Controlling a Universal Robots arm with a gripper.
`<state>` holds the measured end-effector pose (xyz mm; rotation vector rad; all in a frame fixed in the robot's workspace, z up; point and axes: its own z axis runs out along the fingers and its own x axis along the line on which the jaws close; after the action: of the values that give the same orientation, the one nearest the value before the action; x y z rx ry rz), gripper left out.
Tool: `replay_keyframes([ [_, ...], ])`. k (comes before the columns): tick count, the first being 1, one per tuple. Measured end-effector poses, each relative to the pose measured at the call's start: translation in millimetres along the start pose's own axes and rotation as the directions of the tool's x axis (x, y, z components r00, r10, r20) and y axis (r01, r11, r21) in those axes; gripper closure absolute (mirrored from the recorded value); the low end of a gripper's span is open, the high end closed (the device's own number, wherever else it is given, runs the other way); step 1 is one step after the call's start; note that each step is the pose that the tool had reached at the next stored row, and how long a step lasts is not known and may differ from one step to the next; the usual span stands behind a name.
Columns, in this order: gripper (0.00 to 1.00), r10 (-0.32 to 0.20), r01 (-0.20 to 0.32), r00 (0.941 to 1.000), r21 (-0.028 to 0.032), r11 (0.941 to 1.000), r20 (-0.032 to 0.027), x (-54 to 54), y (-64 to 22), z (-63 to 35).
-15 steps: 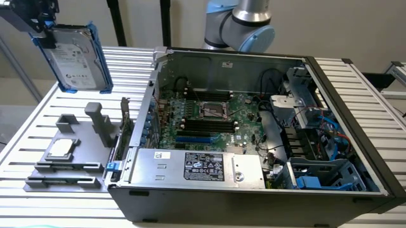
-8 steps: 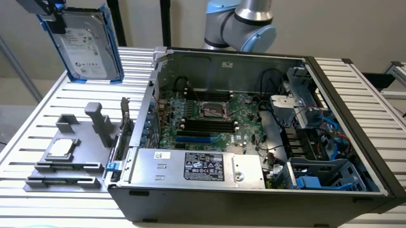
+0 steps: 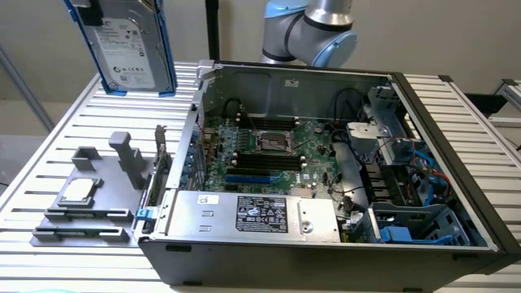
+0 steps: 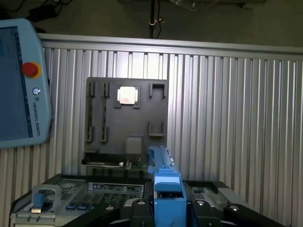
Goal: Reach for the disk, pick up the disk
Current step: 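Pick up the disk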
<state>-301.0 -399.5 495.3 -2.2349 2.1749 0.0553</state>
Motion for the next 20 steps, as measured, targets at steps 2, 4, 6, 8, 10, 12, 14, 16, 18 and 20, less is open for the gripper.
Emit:
replay_keyframes([
  [2,0.67,0.0,0.0,1.0,-0.0003,1.0,0.0027,1.6,-9.2,-1.9],
  [4,0.67,0.0,0.0,1.0,-0.0003,1.0,0.0058,3.1,-18.0,-3.3],
  [6,0.67,0.0,0.0,1.0,-0.0003,1.0,0.0088,4.7,-27.1,-4.7],
  [8,0.67,0.0,0.0,0.9999,-0.0005,1.0,0.0113,6.4,-36.3,-5.9],
  [10,0.67,0.0,0.0,0.9999,-0.0009,1.0,0.0133,8.2,-45.4,-6.7],
  [12,0.67,0.0,0.0,0.9999,-0.0012,1.0,0.0144,10.2,-54.0,-7.2],
  [14,0.67,0.0,0.0,0.9999,-0.0019,1.0,0.0155,12.3,-63.4,-7.7],
  [16,0.67,0.0,0.0,0.9999,-0.0024,1.0,0.0168,14.2,-72.3,-7.9],
  [18,0.67,0.0,0.0,0.9998,-0.0029,1.0,0.018,16.2,-81.4,-8.2],
  [20,0.67,0.0,0.0,0.9998,-0.0034,1.0,0.0192,18.2,-90.6,-8.5],
])
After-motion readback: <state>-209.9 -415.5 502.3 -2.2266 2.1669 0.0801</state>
